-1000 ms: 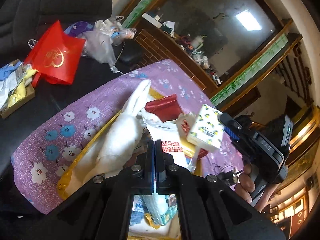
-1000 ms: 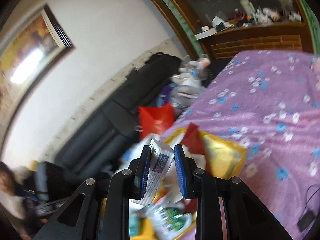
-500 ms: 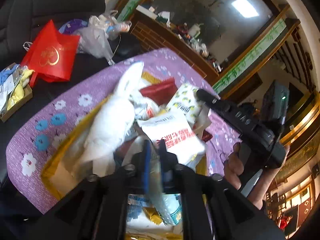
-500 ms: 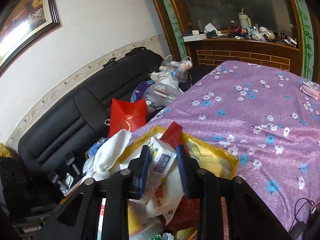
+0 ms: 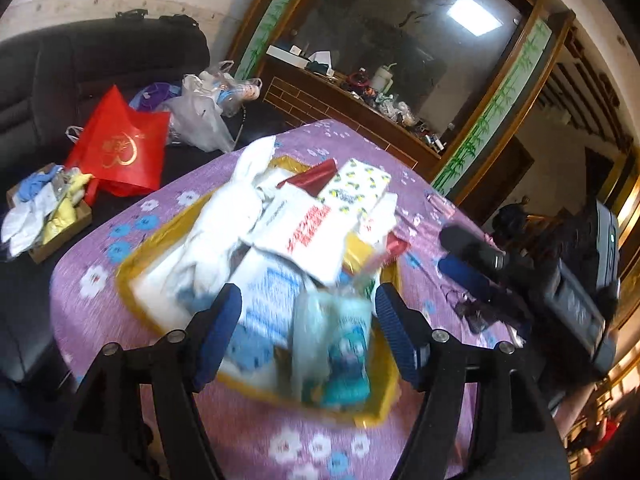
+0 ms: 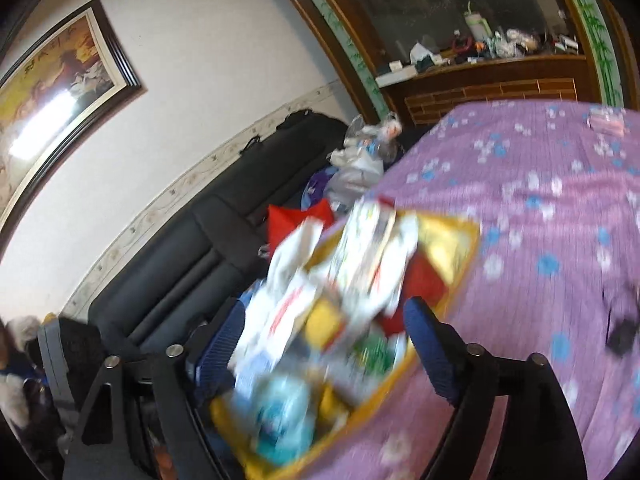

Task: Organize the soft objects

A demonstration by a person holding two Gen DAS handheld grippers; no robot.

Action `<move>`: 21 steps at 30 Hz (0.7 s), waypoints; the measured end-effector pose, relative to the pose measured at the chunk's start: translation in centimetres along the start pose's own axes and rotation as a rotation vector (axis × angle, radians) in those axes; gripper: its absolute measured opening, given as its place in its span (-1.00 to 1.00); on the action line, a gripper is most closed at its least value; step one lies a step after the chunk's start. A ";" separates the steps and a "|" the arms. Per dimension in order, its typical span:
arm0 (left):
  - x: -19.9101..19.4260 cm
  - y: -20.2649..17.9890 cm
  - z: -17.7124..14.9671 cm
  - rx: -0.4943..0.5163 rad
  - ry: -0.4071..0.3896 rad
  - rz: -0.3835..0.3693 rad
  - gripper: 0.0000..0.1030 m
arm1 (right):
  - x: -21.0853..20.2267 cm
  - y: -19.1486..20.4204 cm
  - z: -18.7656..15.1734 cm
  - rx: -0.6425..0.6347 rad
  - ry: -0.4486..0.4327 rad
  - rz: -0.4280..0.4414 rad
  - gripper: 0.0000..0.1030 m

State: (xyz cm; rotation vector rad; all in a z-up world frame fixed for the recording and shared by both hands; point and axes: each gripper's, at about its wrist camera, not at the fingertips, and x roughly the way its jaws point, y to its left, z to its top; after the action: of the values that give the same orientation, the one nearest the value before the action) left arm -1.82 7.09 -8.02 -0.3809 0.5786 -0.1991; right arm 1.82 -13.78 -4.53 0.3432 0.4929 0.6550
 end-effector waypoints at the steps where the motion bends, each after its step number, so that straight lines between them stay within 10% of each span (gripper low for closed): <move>1: -0.3 -0.2 -0.2 0.006 0.006 0.017 0.34 | -0.2 0.2 -1.0 0.004 0.021 0.009 0.73; 21: -2.6 -4.7 -1.8 0.249 0.042 0.327 0.34 | -5.4 0.6 -4.5 0.030 0.071 -0.126 0.72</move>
State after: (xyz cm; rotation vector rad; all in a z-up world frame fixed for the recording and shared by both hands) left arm -5.36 3.04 -6.19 -0.0381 0.6405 0.0358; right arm -4.59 -16.19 -6.23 0.3152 0.5878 0.5395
